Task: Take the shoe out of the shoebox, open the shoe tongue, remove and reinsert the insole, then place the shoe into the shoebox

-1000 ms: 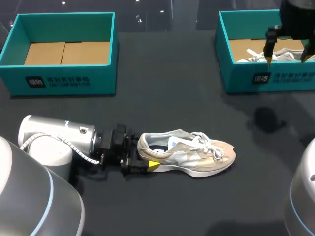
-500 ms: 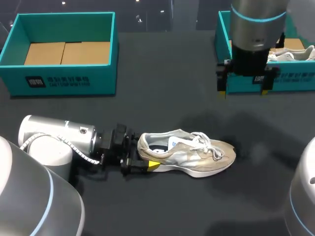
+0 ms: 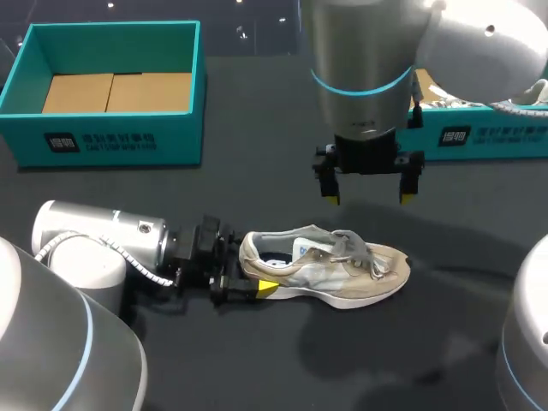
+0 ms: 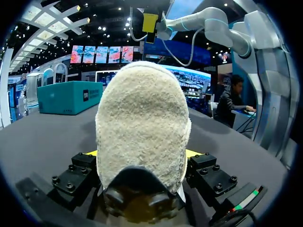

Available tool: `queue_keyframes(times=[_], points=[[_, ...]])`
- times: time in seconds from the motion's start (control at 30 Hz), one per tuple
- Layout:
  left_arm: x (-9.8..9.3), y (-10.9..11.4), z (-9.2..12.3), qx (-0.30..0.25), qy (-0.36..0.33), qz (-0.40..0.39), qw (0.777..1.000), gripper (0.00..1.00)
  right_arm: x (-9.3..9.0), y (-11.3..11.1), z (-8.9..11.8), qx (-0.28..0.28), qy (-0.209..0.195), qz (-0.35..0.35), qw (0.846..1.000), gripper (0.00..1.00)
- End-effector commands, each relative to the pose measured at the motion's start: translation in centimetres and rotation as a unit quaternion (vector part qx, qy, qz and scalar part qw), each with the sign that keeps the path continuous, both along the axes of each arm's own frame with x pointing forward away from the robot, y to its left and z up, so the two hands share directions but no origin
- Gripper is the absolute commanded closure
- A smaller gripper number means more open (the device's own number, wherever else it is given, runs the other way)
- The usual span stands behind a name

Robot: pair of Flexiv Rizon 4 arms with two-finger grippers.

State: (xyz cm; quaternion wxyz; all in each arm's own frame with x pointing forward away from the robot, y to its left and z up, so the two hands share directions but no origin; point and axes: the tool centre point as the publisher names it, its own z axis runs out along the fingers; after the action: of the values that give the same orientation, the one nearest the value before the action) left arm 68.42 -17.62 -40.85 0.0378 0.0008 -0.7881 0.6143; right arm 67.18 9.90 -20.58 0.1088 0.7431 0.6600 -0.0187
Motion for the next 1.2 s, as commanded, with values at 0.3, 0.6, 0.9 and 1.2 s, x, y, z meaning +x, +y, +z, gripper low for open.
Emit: queue_keyframes(times=[0.3, 0.6, 0.9, 1.2], points=[[-0.1, 0.2, -0.4, 0.000, 0.000, 0.002, 1.000, 1.00, -0.8, 6.2, -2.7, -0.149, 0.027, -0.037, 0.988, 0.00], [-0.1, 0.2, -0.4, 0.000, 0.000, 0.002, 1.000, 1.00, -2.2, 7.4, -5.4, -0.178, 0.035, -0.054, 0.982, 0.00], [-0.1, 0.2, -0.4, 0.000, 0.000, 0.002, 1.000, 1.00, -1.8, 7.3, -8.0, -0.200, 0.049, -0.079, 0.975, 0.00], [-0.1, 0.2, -0.4, 0.000, 0.000, 0.002, 1.000, 1.00, -1.8, 7.9, -9.4, -0.221, 0.055, -0.101, 0.968, 0.00]])
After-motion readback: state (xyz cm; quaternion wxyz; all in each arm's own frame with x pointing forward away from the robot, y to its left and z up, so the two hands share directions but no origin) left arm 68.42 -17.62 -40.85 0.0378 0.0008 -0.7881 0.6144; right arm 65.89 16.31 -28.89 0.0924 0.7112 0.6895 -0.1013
